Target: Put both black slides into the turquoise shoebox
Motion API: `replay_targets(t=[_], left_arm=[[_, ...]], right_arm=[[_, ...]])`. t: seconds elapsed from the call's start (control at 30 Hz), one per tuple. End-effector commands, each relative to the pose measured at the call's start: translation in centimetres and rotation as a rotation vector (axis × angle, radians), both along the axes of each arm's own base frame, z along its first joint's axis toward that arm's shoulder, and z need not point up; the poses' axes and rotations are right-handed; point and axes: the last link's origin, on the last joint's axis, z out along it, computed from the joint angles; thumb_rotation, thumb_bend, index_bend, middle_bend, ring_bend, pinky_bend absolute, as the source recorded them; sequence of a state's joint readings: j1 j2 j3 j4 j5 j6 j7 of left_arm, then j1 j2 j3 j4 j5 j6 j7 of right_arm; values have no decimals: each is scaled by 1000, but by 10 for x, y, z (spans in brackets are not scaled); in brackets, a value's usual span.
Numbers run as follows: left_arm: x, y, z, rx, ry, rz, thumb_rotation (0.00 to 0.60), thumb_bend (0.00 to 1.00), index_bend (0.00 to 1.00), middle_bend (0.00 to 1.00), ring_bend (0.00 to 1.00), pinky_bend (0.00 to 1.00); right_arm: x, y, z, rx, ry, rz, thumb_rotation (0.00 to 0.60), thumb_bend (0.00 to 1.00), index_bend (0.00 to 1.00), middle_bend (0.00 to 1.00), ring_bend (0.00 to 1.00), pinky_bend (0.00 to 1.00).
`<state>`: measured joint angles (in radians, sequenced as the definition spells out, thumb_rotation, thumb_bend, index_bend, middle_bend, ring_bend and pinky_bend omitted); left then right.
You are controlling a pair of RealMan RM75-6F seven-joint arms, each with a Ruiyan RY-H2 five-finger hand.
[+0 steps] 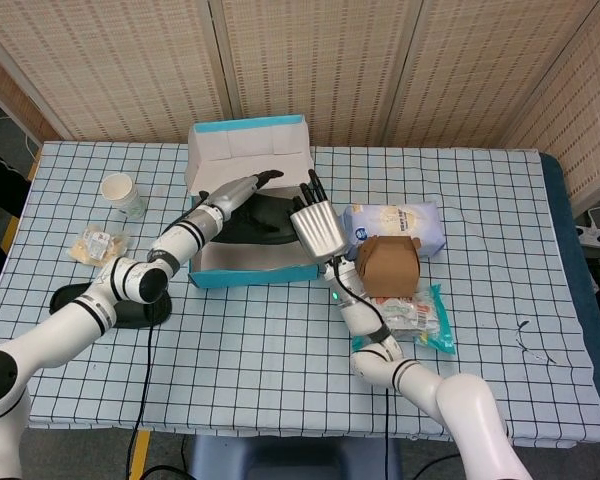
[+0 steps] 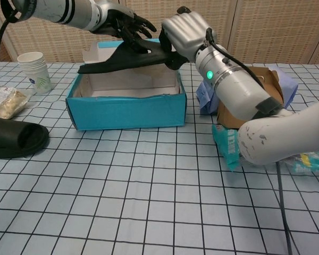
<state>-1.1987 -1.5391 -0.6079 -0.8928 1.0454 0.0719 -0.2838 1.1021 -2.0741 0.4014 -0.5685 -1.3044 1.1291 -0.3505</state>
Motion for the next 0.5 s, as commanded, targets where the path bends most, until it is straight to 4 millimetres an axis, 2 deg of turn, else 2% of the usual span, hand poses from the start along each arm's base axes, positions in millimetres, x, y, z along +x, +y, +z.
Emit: replay_targets(t=[0.03, 0.23, 0.37, 0.5], left_arm=[[-1, -4, 1, -34, -10, 9, 600, 308, 0, 0, 0, 0], [-3, -8, 3, -72, -16, 15, 600, 314, 0, 0, 0, 0], [-4, -12, 7, -139, -82, 63, 600, 361, 0, 0, 0, 0], [-4, -7, 6, -75, -117, 52, 600, 402, 0, 0, 0, 0]], right_arm=[[0, -3, 0, 0, 6, -18, 600, 479, 979, 462, 207, 59], [-2, -12, 6, -34, 18, -66, 600, 489, 981, 464, 213, 62], [0, -17, 6, -37, 4, -109, 600, 510, 994, 480, 224, 69], [4, -14, 3, -38, 12, -104, 600, 533, 998, 487, 230, 81]])
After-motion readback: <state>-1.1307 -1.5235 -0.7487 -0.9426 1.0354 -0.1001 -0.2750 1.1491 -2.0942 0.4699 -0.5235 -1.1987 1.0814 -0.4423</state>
